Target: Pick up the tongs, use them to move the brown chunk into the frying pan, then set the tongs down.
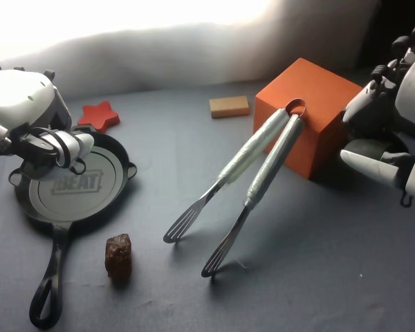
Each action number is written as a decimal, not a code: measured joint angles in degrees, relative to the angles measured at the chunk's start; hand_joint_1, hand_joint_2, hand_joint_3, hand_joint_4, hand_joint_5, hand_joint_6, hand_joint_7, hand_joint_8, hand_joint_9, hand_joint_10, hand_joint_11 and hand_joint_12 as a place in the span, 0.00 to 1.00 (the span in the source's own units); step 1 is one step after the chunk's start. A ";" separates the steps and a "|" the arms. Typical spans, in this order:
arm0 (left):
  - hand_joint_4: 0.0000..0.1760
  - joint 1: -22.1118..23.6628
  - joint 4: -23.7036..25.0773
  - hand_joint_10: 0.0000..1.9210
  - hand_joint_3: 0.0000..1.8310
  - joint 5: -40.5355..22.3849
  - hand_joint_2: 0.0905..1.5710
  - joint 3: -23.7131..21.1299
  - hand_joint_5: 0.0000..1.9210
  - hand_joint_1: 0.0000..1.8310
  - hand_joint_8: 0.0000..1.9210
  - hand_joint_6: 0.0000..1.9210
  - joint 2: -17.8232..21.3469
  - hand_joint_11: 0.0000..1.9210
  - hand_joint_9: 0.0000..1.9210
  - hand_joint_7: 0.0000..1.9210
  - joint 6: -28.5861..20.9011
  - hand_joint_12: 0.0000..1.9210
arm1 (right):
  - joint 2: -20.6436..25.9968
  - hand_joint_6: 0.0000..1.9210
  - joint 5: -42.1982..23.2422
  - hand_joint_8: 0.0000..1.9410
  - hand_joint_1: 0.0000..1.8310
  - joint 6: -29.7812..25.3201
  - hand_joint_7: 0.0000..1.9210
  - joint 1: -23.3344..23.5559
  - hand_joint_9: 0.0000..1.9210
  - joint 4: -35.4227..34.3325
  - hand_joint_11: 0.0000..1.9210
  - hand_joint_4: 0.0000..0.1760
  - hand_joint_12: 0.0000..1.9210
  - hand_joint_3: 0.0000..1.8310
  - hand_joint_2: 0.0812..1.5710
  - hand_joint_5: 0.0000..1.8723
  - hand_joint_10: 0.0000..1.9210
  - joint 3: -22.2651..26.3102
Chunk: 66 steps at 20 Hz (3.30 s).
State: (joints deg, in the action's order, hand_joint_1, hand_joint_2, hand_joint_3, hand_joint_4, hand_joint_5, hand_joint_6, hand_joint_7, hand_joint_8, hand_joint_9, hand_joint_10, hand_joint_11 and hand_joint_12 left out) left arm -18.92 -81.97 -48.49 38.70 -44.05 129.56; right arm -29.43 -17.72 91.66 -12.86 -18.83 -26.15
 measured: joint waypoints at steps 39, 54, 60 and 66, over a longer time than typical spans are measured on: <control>0.00 -1.53 -2.95 0.00 0.00 -6.78 0.71 -3.45 0.03 0.00 0.00 0.00 0.04 0.00 0.04 0.05 0.42 0.12 | -41.24 0.00 45.68 0.00 0.51 -27.43 0.00 12.85 0.00 30.03 0.00 0.00 0.00 0.00 0.54 0.00 0.00 -38.23; 0.00 -2.10 -8.07 0.00 0.00 -4.87 0.72 -5.92 0.03 0.00 0.00 0.00 0.04 0.00 0.03 0.04 0.68 0.12 | -47.41 0.00 44.06 0.00 0.52 -27.02 0.00 7.19 0.00 32.48 0.00 0.00 0.00 0.00 0.53 0.00 0.00 -45.33; 0.00 -2.21 -8.37 0.00 0.00 -8.11 0.71 -6.64 0.03 0.00 0.00 0.00 -0.02 0.00 0.03 0.04 0.66 0.11 | -49.24 0.00 42.47 0.00 0.53 -27.45 0.00 5.86 0.00 32.50 0.00 0.00 0.00 0.00 0.54 0.00 0.00 -47.41; 0.00 -2.82 -10.93 0.00 0.00 -11.98 0.71 -8.07 0.03 0.00 0.00 0.00 -0.11 0.00 0.04 0.05 0.17 0.12 | -50.38 0.00 42.47 0.00 0.54 -26.45 0.00 4.76 0.00 32.44 0.00 0.00 0.00 0.00 0.55 0.00 0.00 -48.06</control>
State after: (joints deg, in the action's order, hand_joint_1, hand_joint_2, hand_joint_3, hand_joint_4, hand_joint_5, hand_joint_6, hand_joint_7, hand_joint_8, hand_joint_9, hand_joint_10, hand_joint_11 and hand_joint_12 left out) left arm -21.74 -92.90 -60.47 30.63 -44.16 129.73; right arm -79.81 24.75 65.21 -8.10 13.61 -74.22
